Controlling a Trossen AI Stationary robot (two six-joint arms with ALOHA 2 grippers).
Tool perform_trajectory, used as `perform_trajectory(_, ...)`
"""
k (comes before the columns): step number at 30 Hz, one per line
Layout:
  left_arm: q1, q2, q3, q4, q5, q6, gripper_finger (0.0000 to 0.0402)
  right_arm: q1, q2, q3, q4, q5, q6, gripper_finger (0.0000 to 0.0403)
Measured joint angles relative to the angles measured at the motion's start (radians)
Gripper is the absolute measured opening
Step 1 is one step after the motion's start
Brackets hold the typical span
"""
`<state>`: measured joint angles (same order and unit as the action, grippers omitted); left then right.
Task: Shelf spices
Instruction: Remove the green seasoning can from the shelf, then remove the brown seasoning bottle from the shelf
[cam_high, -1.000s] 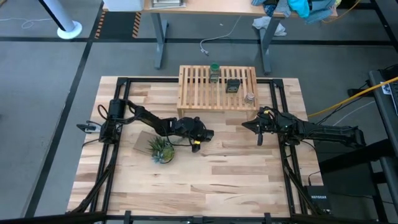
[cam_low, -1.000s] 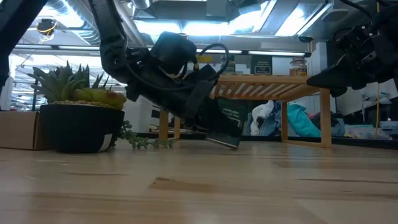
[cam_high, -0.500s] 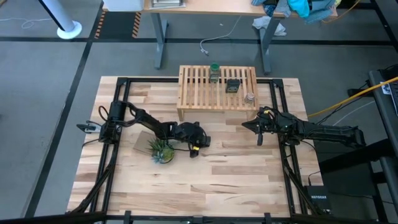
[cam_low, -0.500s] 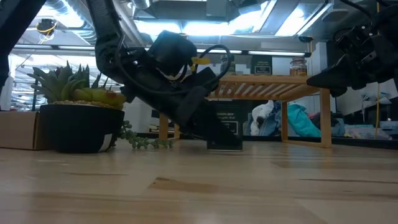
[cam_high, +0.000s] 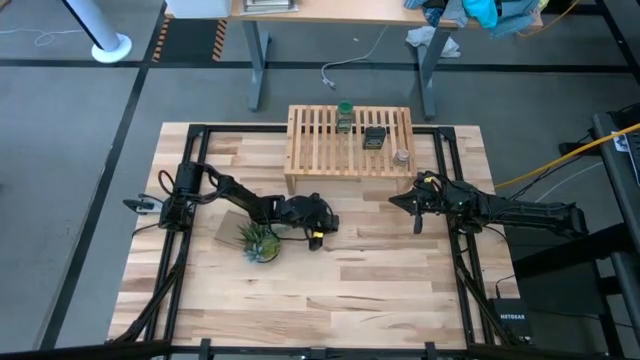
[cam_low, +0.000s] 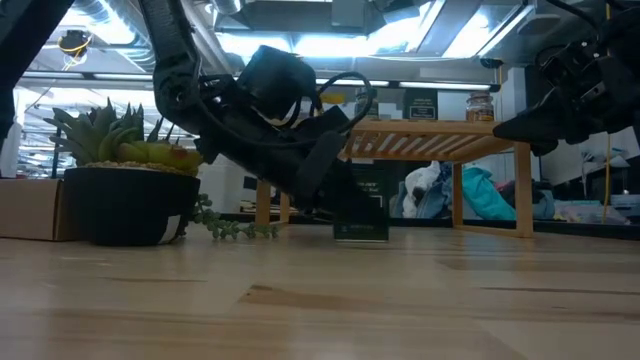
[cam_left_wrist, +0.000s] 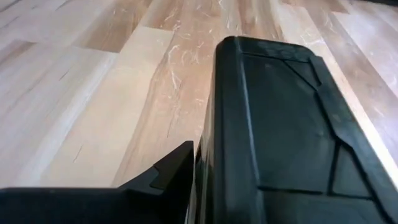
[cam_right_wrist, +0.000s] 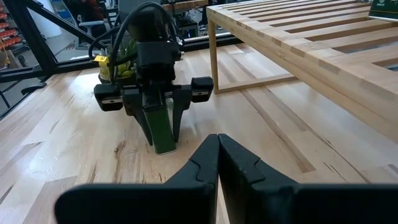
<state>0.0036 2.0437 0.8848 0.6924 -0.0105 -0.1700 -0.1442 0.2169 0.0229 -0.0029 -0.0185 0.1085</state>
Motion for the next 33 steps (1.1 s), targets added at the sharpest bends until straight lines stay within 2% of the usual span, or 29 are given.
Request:
perform_trajectory(17, -0.023, -0.060, 0.002, 0.005, 0.000, 0.047, 0.0162, 0.000, 0.000, 0.000, 0.000, 0.000, 0.000, 0.0014)
perform_trajectory(27, -0.023, -0.068, 0.002, 0.142, 0.000, 0.082, 0.0162, 0.000, 0.000, 0.000, 0.001, 0.000, 0.001, 0.0014)
perform_trajectory(33, -0.023, -0.125, 0.002, 0.147, 0.000, 0.130, 0.0162, 0.000, 0.000, -0.001, 0.006, 0.000, 0.001, 0.0014)
